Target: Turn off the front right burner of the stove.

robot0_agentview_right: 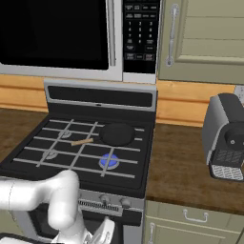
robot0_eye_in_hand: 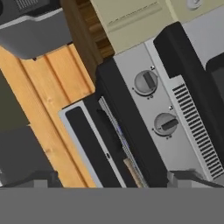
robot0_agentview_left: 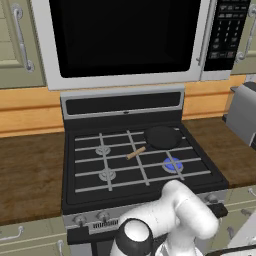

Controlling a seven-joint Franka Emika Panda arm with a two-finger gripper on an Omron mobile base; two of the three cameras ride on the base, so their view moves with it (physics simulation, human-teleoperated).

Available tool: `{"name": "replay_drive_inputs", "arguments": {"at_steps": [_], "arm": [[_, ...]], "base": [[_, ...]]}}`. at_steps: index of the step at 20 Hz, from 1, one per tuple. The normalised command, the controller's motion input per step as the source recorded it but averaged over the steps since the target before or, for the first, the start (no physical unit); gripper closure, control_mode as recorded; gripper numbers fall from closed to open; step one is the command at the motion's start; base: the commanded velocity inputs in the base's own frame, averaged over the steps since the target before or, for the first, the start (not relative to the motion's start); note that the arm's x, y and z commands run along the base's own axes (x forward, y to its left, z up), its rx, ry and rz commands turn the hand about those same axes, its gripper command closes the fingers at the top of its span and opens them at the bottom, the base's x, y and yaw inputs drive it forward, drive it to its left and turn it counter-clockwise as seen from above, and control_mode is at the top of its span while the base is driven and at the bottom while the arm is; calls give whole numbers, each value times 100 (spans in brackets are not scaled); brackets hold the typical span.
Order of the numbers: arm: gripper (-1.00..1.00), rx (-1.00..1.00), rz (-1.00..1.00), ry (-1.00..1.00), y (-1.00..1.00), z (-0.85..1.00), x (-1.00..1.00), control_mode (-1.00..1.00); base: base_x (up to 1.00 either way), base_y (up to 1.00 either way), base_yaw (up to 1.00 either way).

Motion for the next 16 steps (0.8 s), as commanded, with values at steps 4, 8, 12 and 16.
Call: {"name": "replay_drive_inputs", "arguments": {"at_steps": [4, 8, 12, 16], "arm": [[-100, 0, 0, -1, -13, 0, 40, -100], [-100, 0, 0, -1, -16, -3, 25, -100], [-100, 0, 3, 0, -12, -3, 24, -100], [-100, 0, 15, -5, -38, -9, 5, -100]], "base": [[0, 0, 0], [0, 0, 0], [0, 0, 0], [0, 0, 0]]}}
